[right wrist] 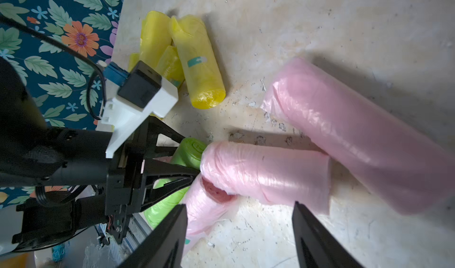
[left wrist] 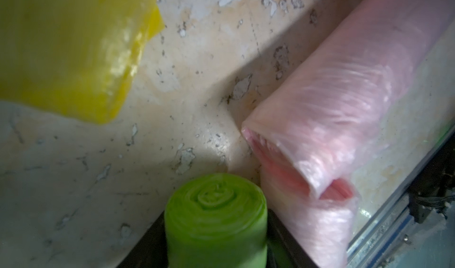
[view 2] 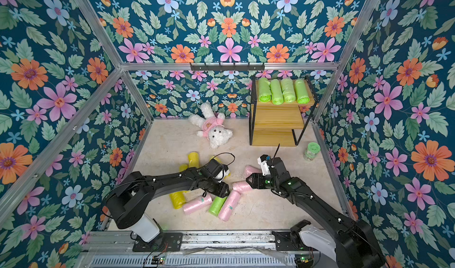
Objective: Sort the rolls of trash bags by color and place them on the shelf
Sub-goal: Pick up the roll of trash bags from the center of the board.
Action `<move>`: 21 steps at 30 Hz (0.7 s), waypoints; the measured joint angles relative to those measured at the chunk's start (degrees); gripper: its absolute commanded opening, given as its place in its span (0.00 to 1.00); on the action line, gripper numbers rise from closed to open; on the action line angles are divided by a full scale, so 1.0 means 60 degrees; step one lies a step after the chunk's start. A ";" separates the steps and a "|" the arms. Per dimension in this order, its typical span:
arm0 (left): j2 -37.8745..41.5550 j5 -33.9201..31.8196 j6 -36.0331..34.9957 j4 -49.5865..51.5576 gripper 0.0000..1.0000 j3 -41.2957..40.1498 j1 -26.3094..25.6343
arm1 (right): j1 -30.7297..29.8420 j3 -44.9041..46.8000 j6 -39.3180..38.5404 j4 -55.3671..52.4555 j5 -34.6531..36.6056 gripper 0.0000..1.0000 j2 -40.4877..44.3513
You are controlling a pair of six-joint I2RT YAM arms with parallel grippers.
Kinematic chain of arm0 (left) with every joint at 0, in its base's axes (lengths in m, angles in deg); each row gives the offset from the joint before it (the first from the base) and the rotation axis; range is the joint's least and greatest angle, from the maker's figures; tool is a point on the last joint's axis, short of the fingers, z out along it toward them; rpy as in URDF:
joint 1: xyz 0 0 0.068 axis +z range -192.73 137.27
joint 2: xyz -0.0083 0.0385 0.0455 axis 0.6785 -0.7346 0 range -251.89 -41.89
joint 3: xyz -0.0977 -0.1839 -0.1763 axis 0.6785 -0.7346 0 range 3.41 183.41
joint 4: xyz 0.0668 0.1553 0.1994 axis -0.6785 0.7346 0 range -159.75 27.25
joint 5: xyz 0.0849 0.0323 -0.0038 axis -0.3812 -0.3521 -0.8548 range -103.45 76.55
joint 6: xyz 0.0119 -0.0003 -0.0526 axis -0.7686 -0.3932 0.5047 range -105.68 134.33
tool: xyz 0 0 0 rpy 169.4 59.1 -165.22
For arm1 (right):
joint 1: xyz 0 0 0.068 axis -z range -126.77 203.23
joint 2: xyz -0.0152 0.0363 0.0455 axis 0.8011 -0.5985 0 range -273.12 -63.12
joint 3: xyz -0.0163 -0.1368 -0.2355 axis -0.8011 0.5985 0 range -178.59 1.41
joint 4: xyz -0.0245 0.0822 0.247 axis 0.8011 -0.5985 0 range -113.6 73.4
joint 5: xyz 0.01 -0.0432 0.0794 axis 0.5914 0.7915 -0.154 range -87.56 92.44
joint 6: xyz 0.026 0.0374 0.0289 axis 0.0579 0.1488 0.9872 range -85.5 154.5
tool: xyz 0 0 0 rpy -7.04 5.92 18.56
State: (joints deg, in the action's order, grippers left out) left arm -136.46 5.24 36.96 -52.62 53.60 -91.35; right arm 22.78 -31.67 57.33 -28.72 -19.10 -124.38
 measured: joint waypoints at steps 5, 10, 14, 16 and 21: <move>-0.0018 -0.0066 0.0080 -0.0040 0.46 -0.0004 0.0000 | -0.0015 0.0007 0.0040 0.0215 0.0044 0.71 -0.0018; 0.0124 -0.0273 0.0157 -0.0022 0.38 -0.0004 -0.0018 | -0.0015 0.0007 0.0106 0.0339 0.0069 0.71 -0.0055; 0.0535 -0.0703 0.0248 0.0004 0.32 0.0007 0.0029 | -0.0018 0.0051 0.0248 0.0656 0.0069 0.71 0.0120; 0.0860 -0.0900 0.0342 -0.0066 0.30 0.0029 0.0066 | -0.0022 0.0095 0.0295 0.0885 0.0073 0.71 0.0331; 0.1902 -0.1118 0.0714 -0.0474 0.30 0.0138 0.0444 | -0.0022 0.0288 0.0790 0.1942 0.0098 0.73 0.1031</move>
State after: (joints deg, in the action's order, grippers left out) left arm -125.05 -1.47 41.24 -55.46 54.43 -88.68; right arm 22.65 -29.94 62.07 -17.07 -18.51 -118.19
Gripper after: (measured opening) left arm 0.424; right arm 0.725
